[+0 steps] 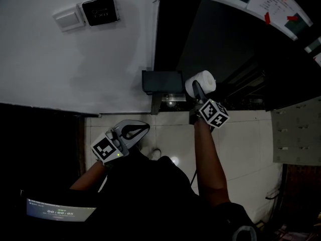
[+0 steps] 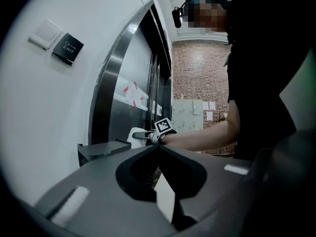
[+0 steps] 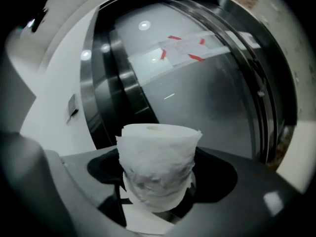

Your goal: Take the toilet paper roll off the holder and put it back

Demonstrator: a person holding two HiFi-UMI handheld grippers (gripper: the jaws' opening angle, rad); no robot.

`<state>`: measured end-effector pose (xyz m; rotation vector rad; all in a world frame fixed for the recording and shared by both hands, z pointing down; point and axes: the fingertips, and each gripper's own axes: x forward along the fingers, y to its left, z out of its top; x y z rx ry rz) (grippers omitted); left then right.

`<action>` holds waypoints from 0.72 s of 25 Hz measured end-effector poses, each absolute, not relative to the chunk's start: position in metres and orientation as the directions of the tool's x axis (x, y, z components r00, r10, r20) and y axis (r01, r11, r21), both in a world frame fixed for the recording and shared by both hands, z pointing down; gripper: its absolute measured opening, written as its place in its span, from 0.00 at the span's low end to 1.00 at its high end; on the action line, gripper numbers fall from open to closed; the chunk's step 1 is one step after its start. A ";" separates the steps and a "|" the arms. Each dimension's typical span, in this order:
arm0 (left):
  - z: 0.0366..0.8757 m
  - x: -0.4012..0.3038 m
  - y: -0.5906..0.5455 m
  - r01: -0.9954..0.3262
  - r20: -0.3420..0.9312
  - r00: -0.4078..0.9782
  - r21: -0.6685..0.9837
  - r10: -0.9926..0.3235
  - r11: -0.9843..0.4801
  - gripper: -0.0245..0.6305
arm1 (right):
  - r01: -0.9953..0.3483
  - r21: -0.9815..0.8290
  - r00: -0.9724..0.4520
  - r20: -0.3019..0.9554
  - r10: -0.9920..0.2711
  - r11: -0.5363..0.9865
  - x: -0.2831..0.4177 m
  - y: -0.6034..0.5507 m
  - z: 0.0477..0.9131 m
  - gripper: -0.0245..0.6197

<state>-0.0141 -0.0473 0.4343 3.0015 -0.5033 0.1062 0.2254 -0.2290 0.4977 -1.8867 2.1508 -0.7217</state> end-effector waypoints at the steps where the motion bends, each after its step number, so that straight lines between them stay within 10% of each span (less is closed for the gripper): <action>1: 0.434 -0.016 -0.047 -0.331 0.085 0.942 0.083 -0.324 -0.940 0.04 | -0.806 -0.590 -0.163 0.164 -0.973 0.035 0.229 -0.228 0.511 0.68; 7: 0.435 -0.024 -0.045 -0.346 0.093 0.936 0.083 -0.339 -0.934 0.04 | -0.193 -0.975 -0.082 0.132 -0.988 -0.114 0.233 -0.208 0.589 0.68; 18: 0.439 -0.033 -0.044 -0.354 0.089 0.933 0.081 -0.347 -0.932 0.04 | -0.104 -0.993 -0.157 0.072 -0.985 -0.056 0.180 -0.214 0.588 0.68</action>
